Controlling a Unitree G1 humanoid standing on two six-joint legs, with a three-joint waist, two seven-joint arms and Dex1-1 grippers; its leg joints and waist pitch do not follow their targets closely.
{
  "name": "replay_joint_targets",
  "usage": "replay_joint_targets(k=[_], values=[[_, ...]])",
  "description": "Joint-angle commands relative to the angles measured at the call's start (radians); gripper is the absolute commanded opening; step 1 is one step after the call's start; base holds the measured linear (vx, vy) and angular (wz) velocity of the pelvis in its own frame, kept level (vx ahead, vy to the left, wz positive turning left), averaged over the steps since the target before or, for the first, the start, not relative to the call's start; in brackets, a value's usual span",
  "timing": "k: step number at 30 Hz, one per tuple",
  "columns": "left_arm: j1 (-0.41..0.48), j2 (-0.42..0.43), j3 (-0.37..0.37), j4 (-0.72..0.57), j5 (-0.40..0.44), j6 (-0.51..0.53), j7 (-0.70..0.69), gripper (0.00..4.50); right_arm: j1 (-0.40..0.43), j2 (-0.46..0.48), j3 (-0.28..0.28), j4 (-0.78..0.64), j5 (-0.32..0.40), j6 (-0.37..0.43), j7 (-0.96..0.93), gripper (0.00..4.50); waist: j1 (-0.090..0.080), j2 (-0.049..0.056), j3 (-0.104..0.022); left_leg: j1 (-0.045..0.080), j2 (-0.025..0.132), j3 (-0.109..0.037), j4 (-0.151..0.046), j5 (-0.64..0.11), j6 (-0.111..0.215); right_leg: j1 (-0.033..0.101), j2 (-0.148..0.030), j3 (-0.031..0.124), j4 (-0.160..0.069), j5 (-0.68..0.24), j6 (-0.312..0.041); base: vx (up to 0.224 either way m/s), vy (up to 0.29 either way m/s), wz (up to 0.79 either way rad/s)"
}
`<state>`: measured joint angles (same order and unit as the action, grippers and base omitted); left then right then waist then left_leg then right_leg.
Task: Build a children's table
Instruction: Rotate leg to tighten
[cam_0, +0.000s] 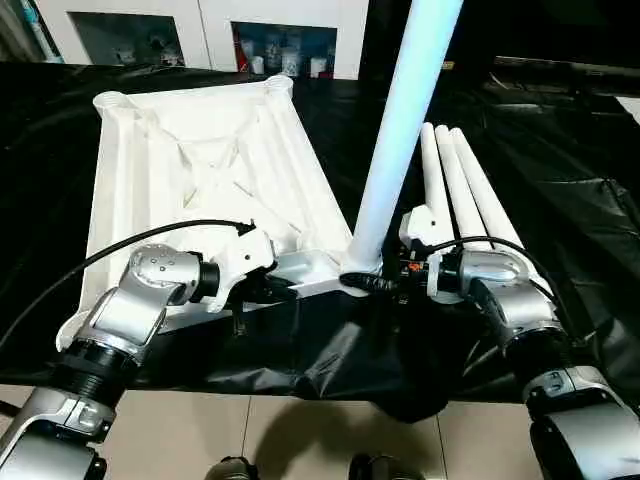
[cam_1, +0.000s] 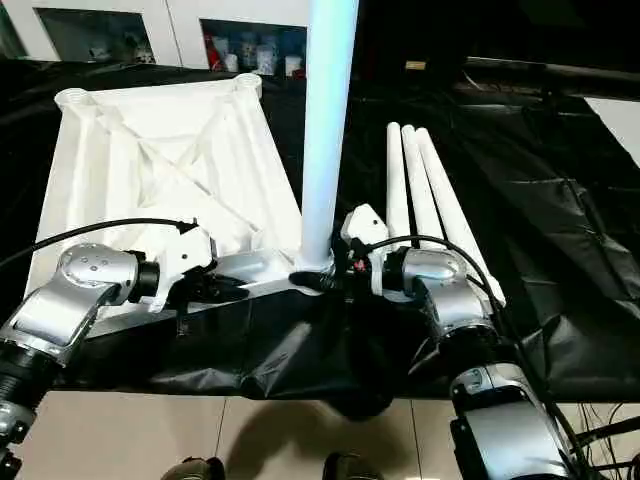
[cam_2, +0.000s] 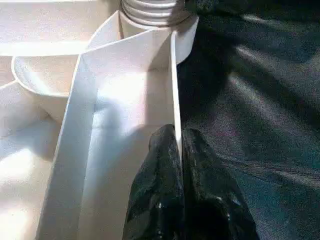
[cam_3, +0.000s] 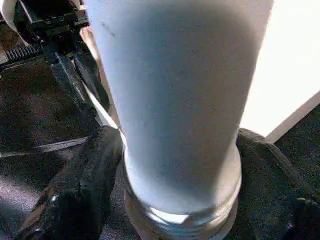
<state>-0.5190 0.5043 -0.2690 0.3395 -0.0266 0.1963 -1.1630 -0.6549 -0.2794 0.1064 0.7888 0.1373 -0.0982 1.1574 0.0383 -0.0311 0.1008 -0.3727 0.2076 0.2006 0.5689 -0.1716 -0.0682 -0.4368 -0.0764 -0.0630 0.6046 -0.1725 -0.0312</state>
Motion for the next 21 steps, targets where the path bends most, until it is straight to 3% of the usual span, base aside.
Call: replay_joint_targets(k=[1,6,14,16,18,21], values=[[0.021,-0.021,0.01,0.0,-0.04,-0.018,-0.003,0.0,0.0,0.0,0.002,0.001,0.001,-0.011,0.01,3.14,0.003,-0.006,-0.066,0.009,0.023,-0.005,-0.049,-0.105,0.115,0.069,-0.054,0.049,-0.052,-0.096,-0.253,0.0,0.0,0.0],[0.025,-0.021,0.009,-0.001,-0.039,-0.019,-0.002,0.0,0.01,0.003,0.001,0.006,0.006,-0.012,0.013,2.8,0.003,-0.006,-0.065,0.009,0.024,-0.005,-0.049,-0.112,0.113,0.068,-0.054,0.048,-0.053,-0.114,-0.249,0.0,0.0,0.0],[0.036,-0.027,0.015,-0.007,-0.043,-0.016,0.002,0.0,0.041,0.021,-0.011,0.023,0.011,-0.006,-0.016,2.72,0.003,-0.006,-0.066,0.008,0.023,-0.005,-0.048,-0.11,0.115,0.069,-0.053,0.049,-0.052,-0.102,-0.25,0.0,0.0,0.0],[0.037,-0.029,0.017,-0.007,-0.045,-0.014,0.004,0.0,0.043,0.026,-0.018,0.028,0.015,-0.002,-0.027,2.72,0.002,-0.005,-0.064,0.009,0.024,-0.006,-0.05,-0.121,0.109,0.068,-0.054,0.048,-0.055,-0.127,-0.248,0.0,0.0,0.0],[0.034,-0.045,0.022,0.005,-0.036,-0.012,0.04,0.0,0.041,0.058,-0.06,0.078,0.022,0.006,-0.144,2.72,0.0,-0.006,-0.064,0.01,0.023,-0.006,-0.051,-0.135,0.1,0.066,-0.055,0.05,-0.057,-0.154,-0.243,0.0,0.0,0.0],[0.015,-0.084,0.029,0.037,-0.024,0.004,0.103,0.0,0.047,0.106,-0.085,0.12,0.022,0.017,-0.267,2.72,-0.005,-0.008,-0.06,0.01,0.02,-0.01,-0.055,-0.175,0.071,0.066,-0.057,0.05,-0.068,-0.241,-0.217,0.0,0.0,0.0]])
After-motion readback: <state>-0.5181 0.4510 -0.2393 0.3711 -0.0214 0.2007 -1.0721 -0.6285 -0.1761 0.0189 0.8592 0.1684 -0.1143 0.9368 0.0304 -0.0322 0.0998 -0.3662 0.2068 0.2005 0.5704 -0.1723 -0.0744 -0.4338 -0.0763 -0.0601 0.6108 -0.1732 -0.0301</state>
